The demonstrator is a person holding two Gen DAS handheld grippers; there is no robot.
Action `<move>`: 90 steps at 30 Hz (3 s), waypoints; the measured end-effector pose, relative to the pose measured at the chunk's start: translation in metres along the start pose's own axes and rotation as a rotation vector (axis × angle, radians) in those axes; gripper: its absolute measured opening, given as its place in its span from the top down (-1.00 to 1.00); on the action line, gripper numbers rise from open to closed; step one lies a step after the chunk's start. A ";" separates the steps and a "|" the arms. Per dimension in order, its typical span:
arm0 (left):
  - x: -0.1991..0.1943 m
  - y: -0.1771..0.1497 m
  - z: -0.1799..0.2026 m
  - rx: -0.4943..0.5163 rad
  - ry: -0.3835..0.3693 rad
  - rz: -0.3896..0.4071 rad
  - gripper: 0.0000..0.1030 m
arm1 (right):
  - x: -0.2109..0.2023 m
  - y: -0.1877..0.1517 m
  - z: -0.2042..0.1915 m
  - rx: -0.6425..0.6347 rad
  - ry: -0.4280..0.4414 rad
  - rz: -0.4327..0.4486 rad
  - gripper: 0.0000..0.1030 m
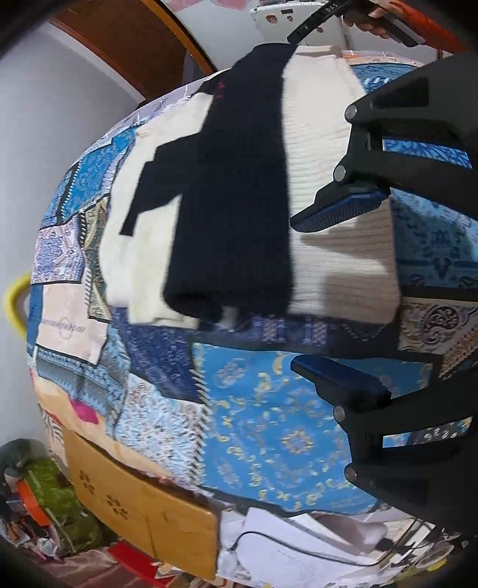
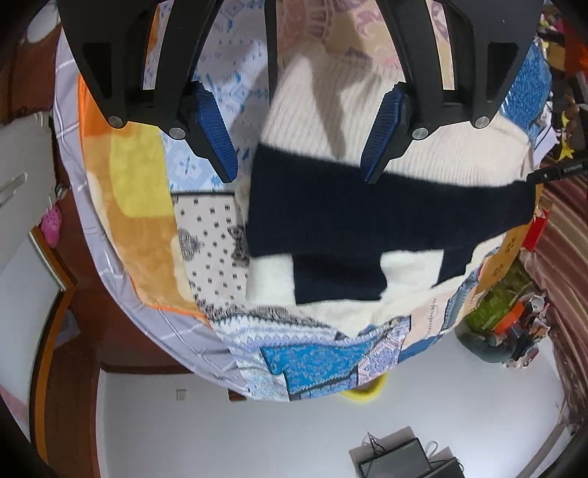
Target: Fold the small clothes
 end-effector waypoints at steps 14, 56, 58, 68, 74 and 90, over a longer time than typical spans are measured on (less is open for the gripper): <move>0.010 -0.022 0.008 0.010 -0.060 -0.039 0.02 | 0.010 -0.038 -0.012 0.002 0.092 -0.092 0.40; -0.010 0.138 0.033 0.060 0.034 0.241 0.86 | 0.038 0.129 -0.023 -0.074 0.003 0.168 0.85; -0.001 0.146 0.031 0.051 0.045 0.235 0.86 | 0.046 0.132 -0.020 -0.066 0.004 0.157 0.85; 0.055 0.172 0.006 -0.006 0.087 0.165 0.96 | 0.096 0.144 0.001 0.022 0.039 0.065 0.84; 0.072 0.173 -0.006 -0.024 0.113 0.141 0.96 | 0.108 0.143 0.007 0.024 0.041 0.036 0.84; 0.041 0.172 0.000 0.028 0.122 0.172 0.08 | 0.064 0.170 0.023 0.076 0.028 0.133 0.35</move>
Point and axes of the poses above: each gripper's, at about its wrist camera, not at the fingertips, and x roughly the way its jaws point, z to its right, y to its top, the point moved 3 cm from there along x, roughly the way its jaws point, and after that the axes turned 1 degree about z, right-handed, at the moved point
